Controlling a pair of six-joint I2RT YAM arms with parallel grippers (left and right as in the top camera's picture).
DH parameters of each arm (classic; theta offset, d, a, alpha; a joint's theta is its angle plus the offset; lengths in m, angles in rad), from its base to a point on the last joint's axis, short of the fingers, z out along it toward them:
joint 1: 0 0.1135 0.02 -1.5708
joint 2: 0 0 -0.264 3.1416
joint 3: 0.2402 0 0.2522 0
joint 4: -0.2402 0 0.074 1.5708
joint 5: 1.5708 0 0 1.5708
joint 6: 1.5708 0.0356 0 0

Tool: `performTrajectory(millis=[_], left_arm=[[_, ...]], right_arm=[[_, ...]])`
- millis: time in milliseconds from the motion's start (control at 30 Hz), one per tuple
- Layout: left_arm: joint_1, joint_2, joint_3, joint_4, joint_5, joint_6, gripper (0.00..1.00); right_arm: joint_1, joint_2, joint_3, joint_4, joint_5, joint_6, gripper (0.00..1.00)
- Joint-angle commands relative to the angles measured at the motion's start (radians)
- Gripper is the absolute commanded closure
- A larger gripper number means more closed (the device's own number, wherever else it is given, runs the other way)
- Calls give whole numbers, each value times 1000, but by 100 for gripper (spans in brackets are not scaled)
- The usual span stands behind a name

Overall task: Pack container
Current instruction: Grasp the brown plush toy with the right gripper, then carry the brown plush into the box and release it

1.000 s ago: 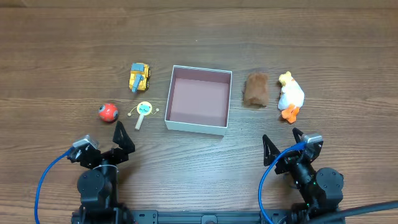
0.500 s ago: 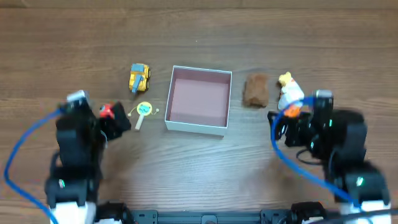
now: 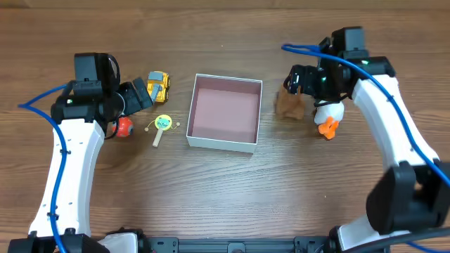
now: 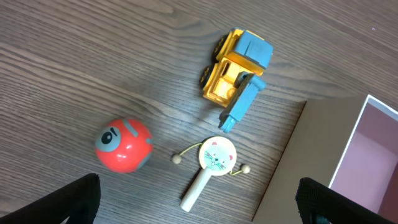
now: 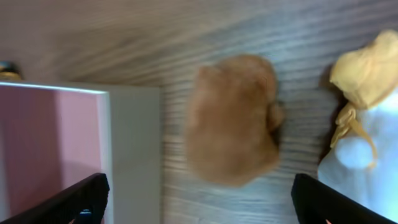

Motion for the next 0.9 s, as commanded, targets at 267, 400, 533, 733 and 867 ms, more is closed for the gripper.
performTrajectory(millis=[267, 400, 533, 733, 867], left_arm=[[5, 19, 26, 1, 18, 23, 0], [5, 19, 26, 1, 18, 23, 0], [5, 19, 26, 1, 18, 23, 0], [5, 19, 26, 1, 18, 23, 0], [5, 19, 26, 1, 18, 23, 0]], right_arm=[[57, 259, 30, 39, 72, 15, 34], [60, 259, 30, 35, 78, 16, 69], [60, 201, 90, -59, 167, 84, 85], [234, -82, 311, -203, 133, 253, 87], [472, -59, 278, -91, 222, 449, 84]])
